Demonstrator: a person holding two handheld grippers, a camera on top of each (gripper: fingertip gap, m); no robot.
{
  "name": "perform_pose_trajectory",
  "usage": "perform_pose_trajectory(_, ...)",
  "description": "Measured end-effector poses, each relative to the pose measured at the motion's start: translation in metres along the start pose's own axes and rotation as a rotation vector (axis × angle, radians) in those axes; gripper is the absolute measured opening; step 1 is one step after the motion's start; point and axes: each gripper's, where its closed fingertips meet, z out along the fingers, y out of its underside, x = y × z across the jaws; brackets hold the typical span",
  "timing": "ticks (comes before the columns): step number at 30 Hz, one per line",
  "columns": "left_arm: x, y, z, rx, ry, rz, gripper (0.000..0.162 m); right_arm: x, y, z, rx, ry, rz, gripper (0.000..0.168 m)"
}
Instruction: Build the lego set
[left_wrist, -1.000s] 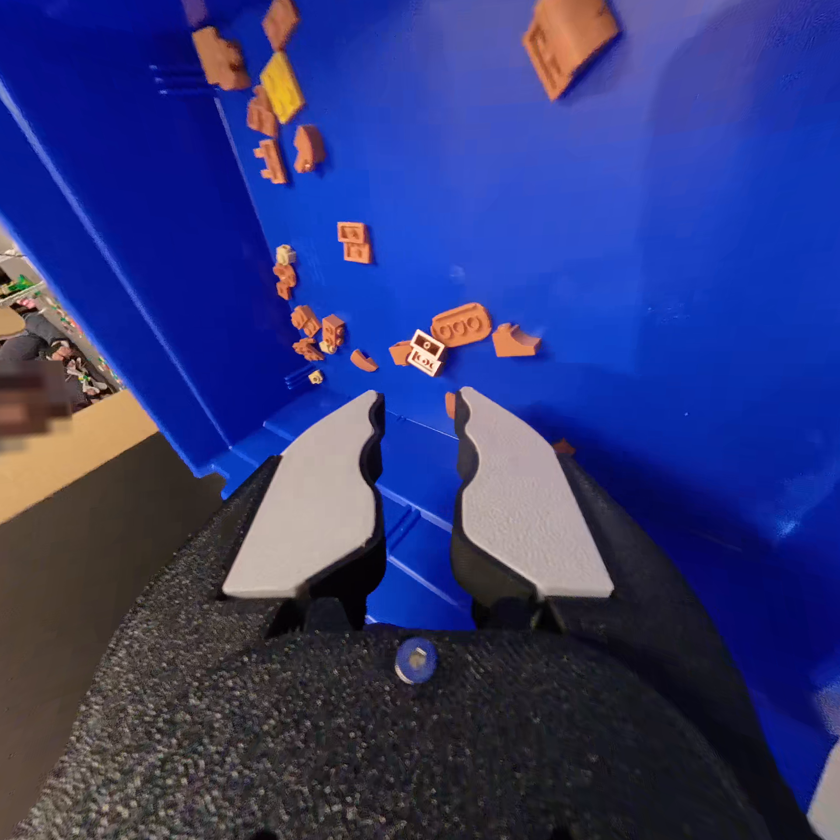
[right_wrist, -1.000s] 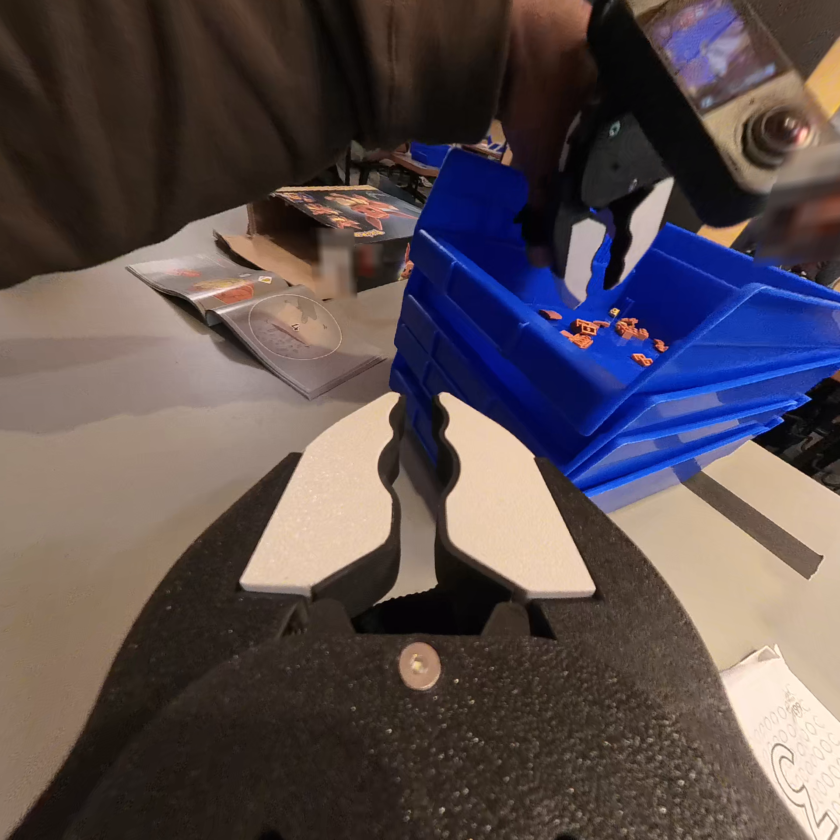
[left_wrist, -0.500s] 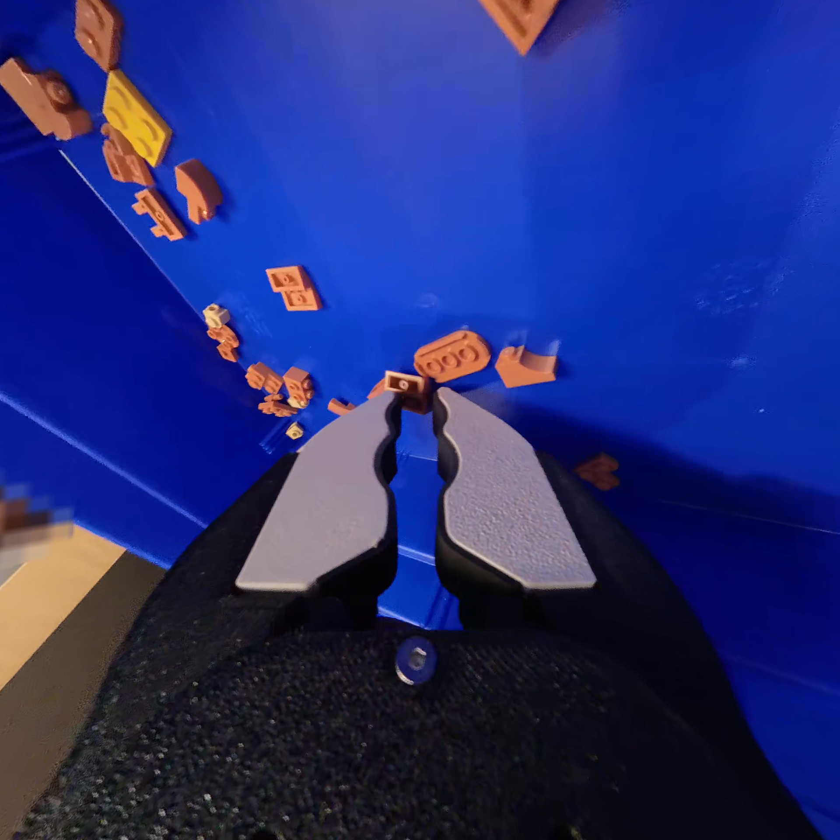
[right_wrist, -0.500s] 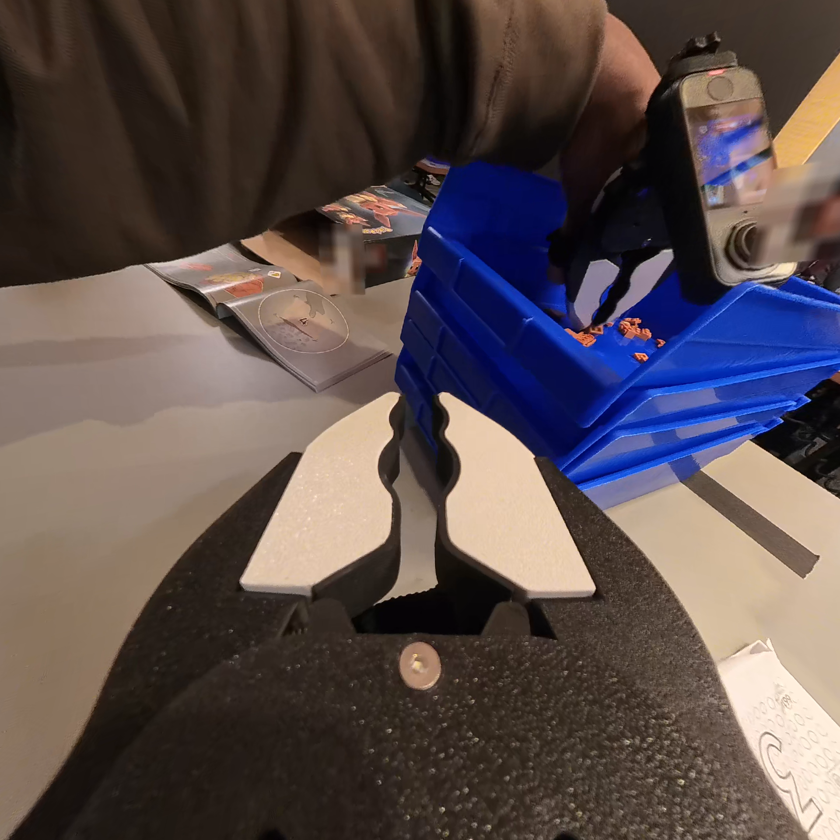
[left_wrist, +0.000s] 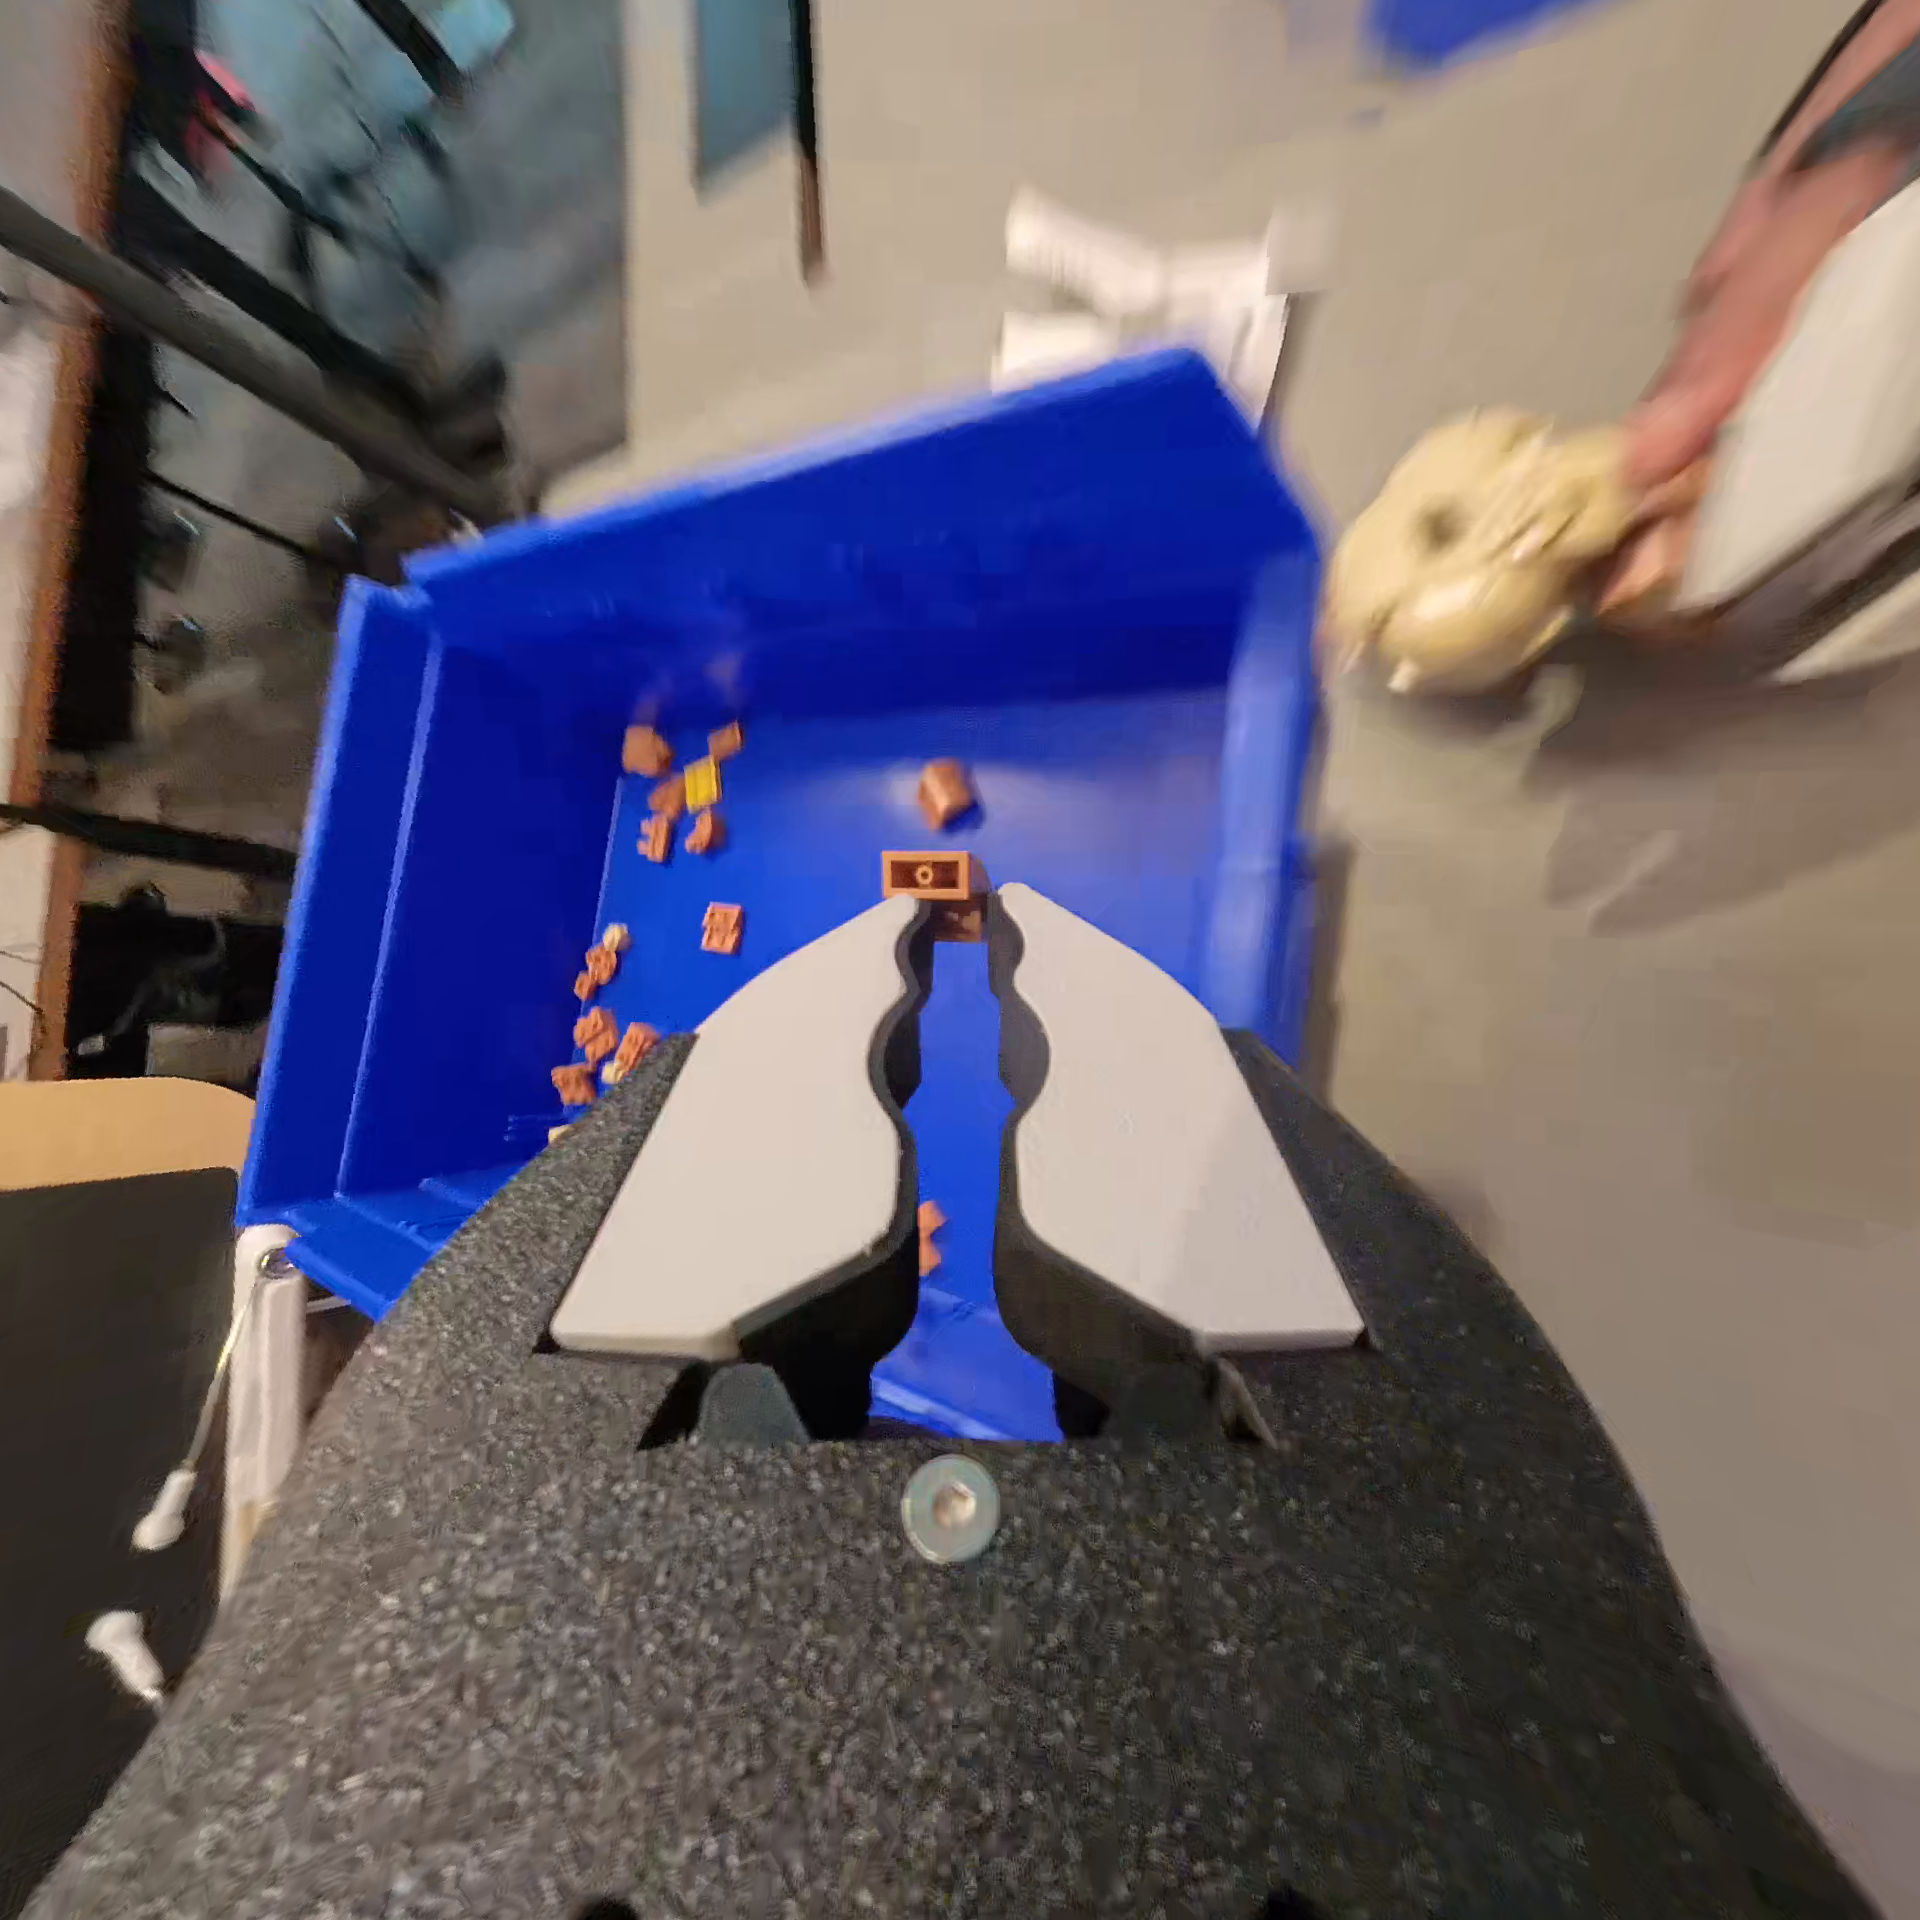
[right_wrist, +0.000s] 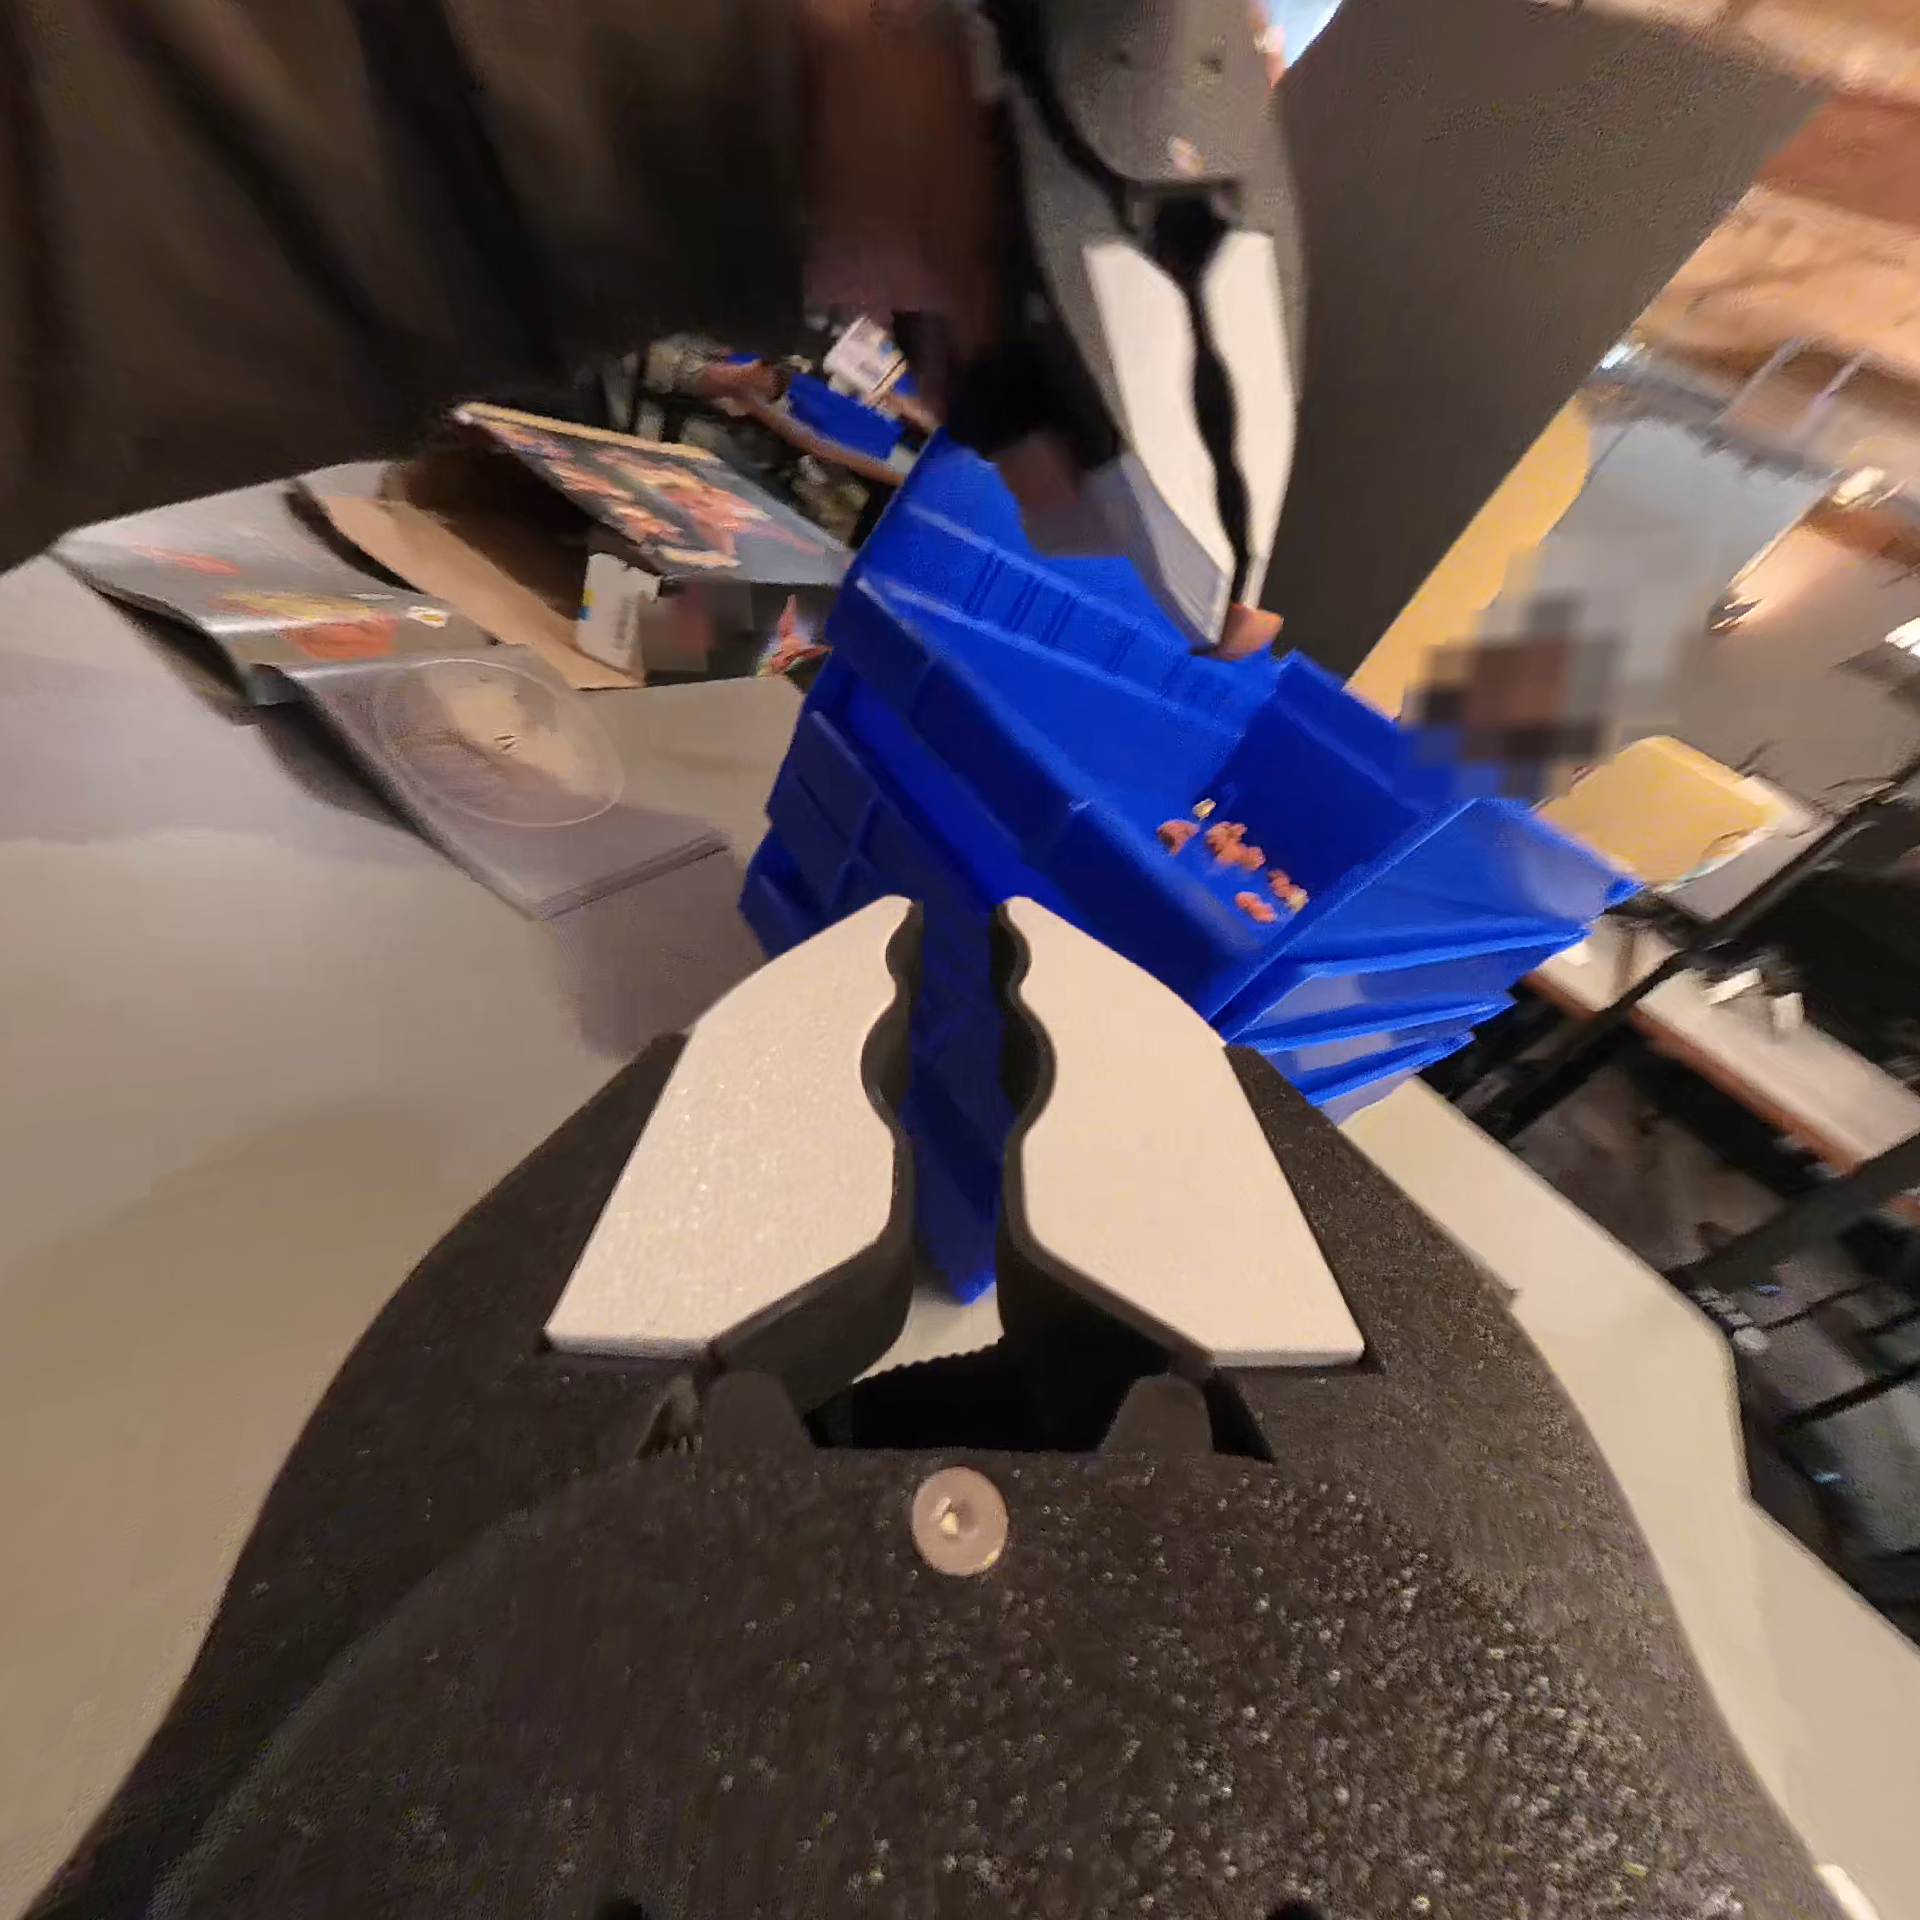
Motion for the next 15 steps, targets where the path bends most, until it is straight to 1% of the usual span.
perform_pose_trajectory(3, 0.042, -0.029, -0.046, 0.267, -0.046, -0.121, 0.010, -0.001, -0.016, -0.001, 0.084, 0.064, -0.073, 0.014)
perform_pose_trajectory(5, 0.076, -0.037, -0.070, 0.422, -0.040, -0.186, 0.009, -0.008, -0.027, -0.001, 0.145, 0.078, -0.099, 0.016)
perform_pose_trajectory(7, 0.115, -0.038, -0.083, 0.572, 0.005, -0.269, 0.010, -0.020, -0.037, 0.000, 0.190, 0.080, -0.145, 0.019)
perform_pose_trajectory(11, 0.179, -0.019, -0.081, 0.815, 0.124, -0.482, 0.009, -0.053, -0.048, 0.003, 0.249, 0.068, -0.323, 0.029)
perform_pose_trajectory(13, 0.200, -0.009, -0.074, 0.864, 0.224, -0.594, 0.009, -0.073, -0.050, 0.005, 0.273, 0.037, -0.414, 0.032)
perform_pose_trajectory(15, 0.212, -0.004, -0.069, 0.875, 0.280, -0.638, 0.009, -0.092, -0.046, 0.008, 0.267, -0.018, -0.492, 0.034)
